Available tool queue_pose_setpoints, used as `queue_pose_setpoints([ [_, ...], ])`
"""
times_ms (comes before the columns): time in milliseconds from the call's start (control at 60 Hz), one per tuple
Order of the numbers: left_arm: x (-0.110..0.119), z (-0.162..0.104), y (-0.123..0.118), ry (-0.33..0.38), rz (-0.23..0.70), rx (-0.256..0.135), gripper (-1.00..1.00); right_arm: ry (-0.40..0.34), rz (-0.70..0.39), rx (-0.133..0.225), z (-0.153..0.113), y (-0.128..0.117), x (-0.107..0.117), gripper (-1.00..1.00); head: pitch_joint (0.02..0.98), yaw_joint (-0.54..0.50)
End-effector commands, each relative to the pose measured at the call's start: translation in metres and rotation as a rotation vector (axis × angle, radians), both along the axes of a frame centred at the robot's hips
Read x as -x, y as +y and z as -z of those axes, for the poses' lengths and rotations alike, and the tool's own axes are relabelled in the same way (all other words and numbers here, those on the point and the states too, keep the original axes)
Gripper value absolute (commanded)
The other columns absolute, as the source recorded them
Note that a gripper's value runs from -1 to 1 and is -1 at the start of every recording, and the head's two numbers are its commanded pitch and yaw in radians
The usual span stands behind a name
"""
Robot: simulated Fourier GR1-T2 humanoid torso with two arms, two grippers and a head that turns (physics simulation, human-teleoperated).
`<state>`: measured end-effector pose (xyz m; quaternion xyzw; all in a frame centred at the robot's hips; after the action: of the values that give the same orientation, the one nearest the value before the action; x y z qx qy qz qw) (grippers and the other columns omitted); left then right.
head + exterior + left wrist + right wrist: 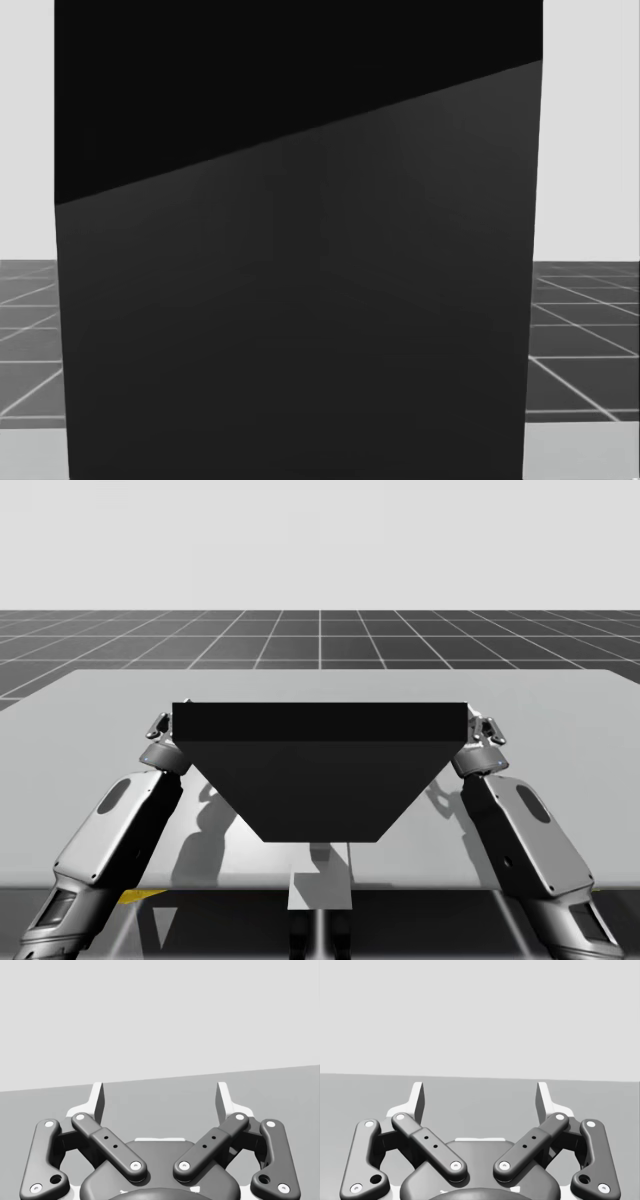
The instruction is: Reach around the screen and pick up the object behind it.
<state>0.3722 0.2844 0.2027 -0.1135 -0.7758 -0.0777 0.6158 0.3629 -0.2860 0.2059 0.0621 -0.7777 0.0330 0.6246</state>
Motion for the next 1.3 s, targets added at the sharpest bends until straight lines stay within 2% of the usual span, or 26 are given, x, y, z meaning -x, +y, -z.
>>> queue_pose_setpoints([
  [17,-0.001,0.0,0.0,0.0,0.0,0.0,-1.0,-0.012,0.001,-0.002,-0.001,0.0,0.004,-1.0,0.101,-0.03],
  [100,-0.001,0.001,0.0,0.003,0.003,-0.001,-1.0,-0.038,-0.004,-0.009,-0.003,0.001,0.004,-1.0,0.105,-0.03],
  [167,-0.001,0.001,-0.001,0.018,0.018,-0.008,-1.0,-0.03,-0.023,0.005,-0.002,0.002,0.004,-1.0,0.11,-0.03],
  [250,0.002,0.001,-0.001,0.059,0.087,-0.042,-1.0,-0.014,-0.079,-0.001,-0.004,0.002,0.005,-1.0,0.115,-0.03],
  [267,0.004,0.001,0.0,0.064,0.102,-0.065,-1.0,-0.027,-0.094,0.016,-0.004,0.001,0.006,-1.0,0.116,-0.03],
  [350,0.009,0.001,0.002,0.09,0.151,-0.074,-1.0,-0.029,-0.155,0.039,-0.005,-0.001,0.009,-1.0,0.119,-0.03],
  [383,0.013,0.001,0.003,0.101,0.171,-0.074,-1.0,-0.03,-0.193,0.06,-0.003,-0.001,0.012,-1.0,0.12,-0.03],
  [433,0.017,0.002,0.004,0.11,0.197,-0.086,-1.0,-0.03,-0.221,0.063,-0.002,-0.001,0.014,-1.0,0.121,-0.03],
  [450,0.021,0.002,0.006,0.117,0.213,-0.108,-1.0,-0.021,-0.259,0.062,-0.002,0.001,0.018,-1.0,0.122,-0.03],
  [500,0.025,0.001,0.007,0.125,0.236,-0.12,-1.0,-0.024,-0.299,0.079,-0.001,0.002,0.022,-1.0,0.122,-0.03],
  [533,0.031,-0.001,0.009,0.131,0.273,-0.13,-1.0,-0.022,-0.364,0.105,0.001,0.004,0.028,-1.0,0.123,-0.03],
  [567,0.034,-0.002,0.01,0.138,0.298,-0.137,-1.0,-0.021,-0.398,0.113,0.001,0.005,0.032,-1.0,0.124,-0.03],
  [667,0.053,-0.006,0.014,0.157,0.413,-0.199,-1.0,-0.021,-0.568,0.186,0.002,0.006,0.054,-1.0,0.127,-0.03],
  [783,0.068,-0.007,0.019,0.178,0.497,-0.246,-1.0,-0.02,-0.692,0.215,0.003,0.002,0.074,-1.0,0.127,-0.03],
  [933,0.08,-0.008,0.024,0.202,0.571,-0.278,-1.0,-0.017,-0.797,0.229,0.005,-0.004,0.09,-1.0,0.128,-0.03],
  [1033,0.088,-0.009,0.024,0.21,0.64,-0.323,-1.0,-0.008,-0.888,0.24,0.008,-0.006,0.102,-1.0,0.13,-0.04],
  [1167,0.099,-0.013,0.024,0.223,0.728,-0.364,-1.0,0.028,-0.982,0.237,0.015,-0.006,0.114,-1.0,0.135,-0.04],
  [1300,0.102,-0.013,0.024,0.231,0.751,-0.39,-1.0,0.056,-0.974,0.233,0.02,-0.008,0.118,-1.0,0.14,-0.04],
])
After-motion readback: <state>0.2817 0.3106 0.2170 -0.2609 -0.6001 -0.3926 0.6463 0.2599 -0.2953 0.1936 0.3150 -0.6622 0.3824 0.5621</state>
